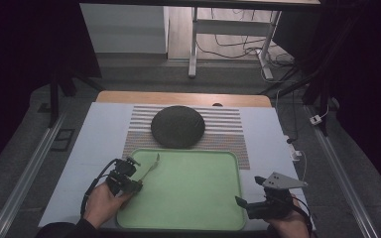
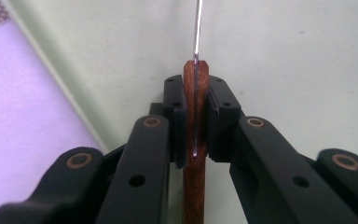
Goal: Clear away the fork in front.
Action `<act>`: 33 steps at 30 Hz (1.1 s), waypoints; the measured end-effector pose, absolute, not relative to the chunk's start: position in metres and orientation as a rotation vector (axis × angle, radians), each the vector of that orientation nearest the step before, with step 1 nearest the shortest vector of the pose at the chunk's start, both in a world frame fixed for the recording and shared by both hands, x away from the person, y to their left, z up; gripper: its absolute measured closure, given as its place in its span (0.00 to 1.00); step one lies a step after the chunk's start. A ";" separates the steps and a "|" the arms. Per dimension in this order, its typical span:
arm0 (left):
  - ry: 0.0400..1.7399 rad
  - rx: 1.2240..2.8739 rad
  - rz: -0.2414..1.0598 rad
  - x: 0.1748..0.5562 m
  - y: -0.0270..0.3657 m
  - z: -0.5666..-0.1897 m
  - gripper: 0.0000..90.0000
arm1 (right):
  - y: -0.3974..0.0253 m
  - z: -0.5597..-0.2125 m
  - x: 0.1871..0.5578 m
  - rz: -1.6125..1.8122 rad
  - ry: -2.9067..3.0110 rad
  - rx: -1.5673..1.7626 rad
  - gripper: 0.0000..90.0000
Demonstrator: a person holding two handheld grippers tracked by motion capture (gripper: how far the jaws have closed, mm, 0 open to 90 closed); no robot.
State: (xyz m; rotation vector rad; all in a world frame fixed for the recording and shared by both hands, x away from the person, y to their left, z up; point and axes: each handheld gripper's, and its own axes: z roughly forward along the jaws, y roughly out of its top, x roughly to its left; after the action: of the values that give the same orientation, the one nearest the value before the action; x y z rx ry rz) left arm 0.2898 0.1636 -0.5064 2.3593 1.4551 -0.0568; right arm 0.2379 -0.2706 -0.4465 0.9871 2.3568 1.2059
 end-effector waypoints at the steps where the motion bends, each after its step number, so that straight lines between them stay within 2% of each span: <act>1: 1.457 2.358 -0.060 0.290 0.164 -0.507 0.88 | -0.271 -0.447 0.237 1.204 2.356 0.987 0.07; 6: 1.447 2.344 -0.064 0.291 0.165 -0.508 0.86 | -0.277 -0.447 0.235 1.201 2.342 1.013 0.07; 12: 1.399 2.296 -0.075 0.292 0.170 -0.500 0.75 | -0.282 -0.448 0.233 1.194 2.337 1.052 0.06; 14: 1.375 2.277 -0.061 0.293 0.172 -0.495 0.74 | -0.283 -0.448 0.232 1.192 2.329 1.060 0.06; 18: 1.329 2.246 -0.053 0.301 0.177 -0.487 0.80 | -0.286 -0.447 0.229 1.194 2.317 1.080 0.04; 22: 1.275 2.223 -0.063 0.313 0.179 -0.483 0.95 | -0.288 -0.447 0.228 1.172 2.299 1.122 0.02; 24: 1.247 2.224 -0.060 0.319 0.178 -0.482 0.98 | -0.288 -0.447 0.228 1.156 2.294 1.133 0.01; 33: 1.136 2.237 -0.063 0.347 0.169 -0.490 0.98 | -0.285 -0.448 0.228 1.123 2.320 1.130 0.01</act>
State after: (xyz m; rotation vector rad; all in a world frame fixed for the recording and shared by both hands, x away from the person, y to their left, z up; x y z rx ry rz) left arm 0.3469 0.1685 -0.4897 2.2371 1.1356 -0.0631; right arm 0.2285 -0.2853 -0.4482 1.1300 2.3198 1.1234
